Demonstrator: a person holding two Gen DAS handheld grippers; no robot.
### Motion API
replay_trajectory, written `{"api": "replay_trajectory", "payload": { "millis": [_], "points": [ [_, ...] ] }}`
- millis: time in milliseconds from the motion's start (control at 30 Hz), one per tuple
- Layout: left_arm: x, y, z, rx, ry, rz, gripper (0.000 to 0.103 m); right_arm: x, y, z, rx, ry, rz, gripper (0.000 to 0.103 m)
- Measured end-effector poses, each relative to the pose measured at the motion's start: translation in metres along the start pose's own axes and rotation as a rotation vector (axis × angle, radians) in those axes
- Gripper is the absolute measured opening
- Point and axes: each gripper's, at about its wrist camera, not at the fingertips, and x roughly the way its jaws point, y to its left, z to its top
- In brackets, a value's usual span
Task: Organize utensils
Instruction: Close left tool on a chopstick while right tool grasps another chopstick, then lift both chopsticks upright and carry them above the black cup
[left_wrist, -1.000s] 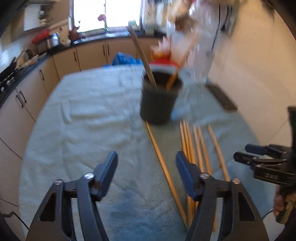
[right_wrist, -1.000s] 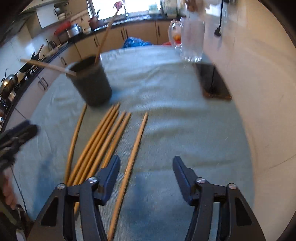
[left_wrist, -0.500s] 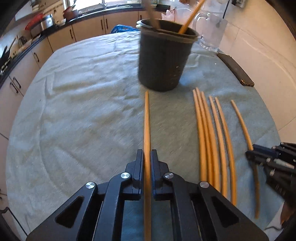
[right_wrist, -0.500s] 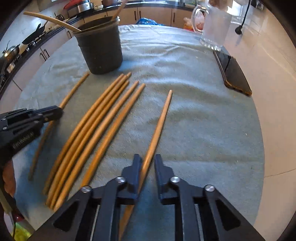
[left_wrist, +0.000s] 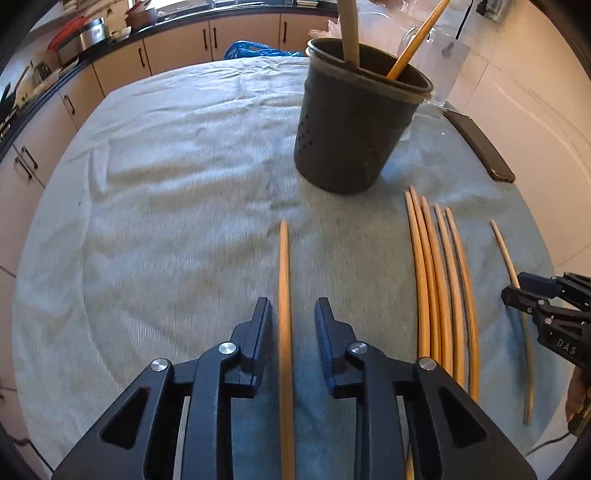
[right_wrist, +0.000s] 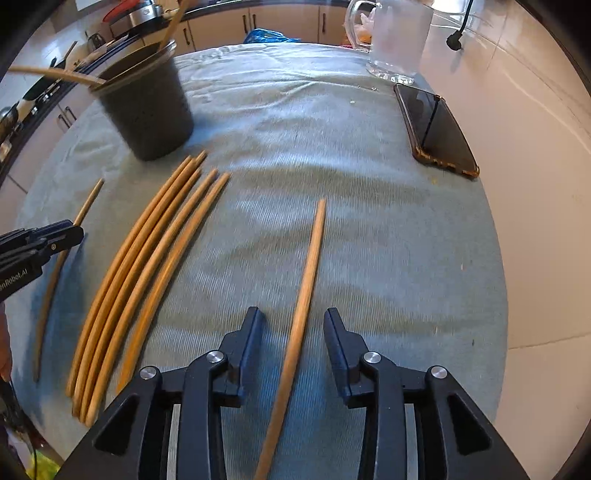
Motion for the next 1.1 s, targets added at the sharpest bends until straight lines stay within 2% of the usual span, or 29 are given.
{"api": "replay_trajectory", "payload": {
  "millis": [233,300,333,367,467,600,900,1100],
  "points": [
    [0.005,-0.002,0.014,-0.013,-0.02,-0.014,0.023,0.012,0.001,0.03,0.008,-0.005,-0.003,0.036],
    [0.005,-0.001,0.013,-0.004,-0.032,-0.017,0.023,0.013,0.004,0.034,0.0,-0.034,-0.004,0.023],
    [0.006,-0.001,0.013,0.009,-0.038,-0.007,0.012,0.014,0.006,0.035,-0.005,-0.046,-0.003,0.01],
    [0.007,0.0,0.012,0.013,-0.041,0.006,0.006,0.014,0.01,0.035,-0.016,-0.069,-0.008,0.008],
    [-0.002,0.008,0.007,-0.03,-0.044,-0.026,0.005,0.013,0.011,0.034,-0.012,-0.092,0.003,0.006],
    [-0.026,0.014,0.0,-0.037,-0.1,-0.032,0.005,-0.01,0.009,0.032,0.022,-0.169,0.058,0.006],
    [-0.118,-0.002,-0.024,0.012,-0.317,-0.042,0.005,-0.095,0.026,0.013,0.003,-0.364,0.104,0.007],
    [-0.16,-0.018,-0.041,0.051,-0.435,-0.018,0.005,-0.134,0.04,-0.009,-0.016,-0.45,0.12,0.007]
  ]
}}
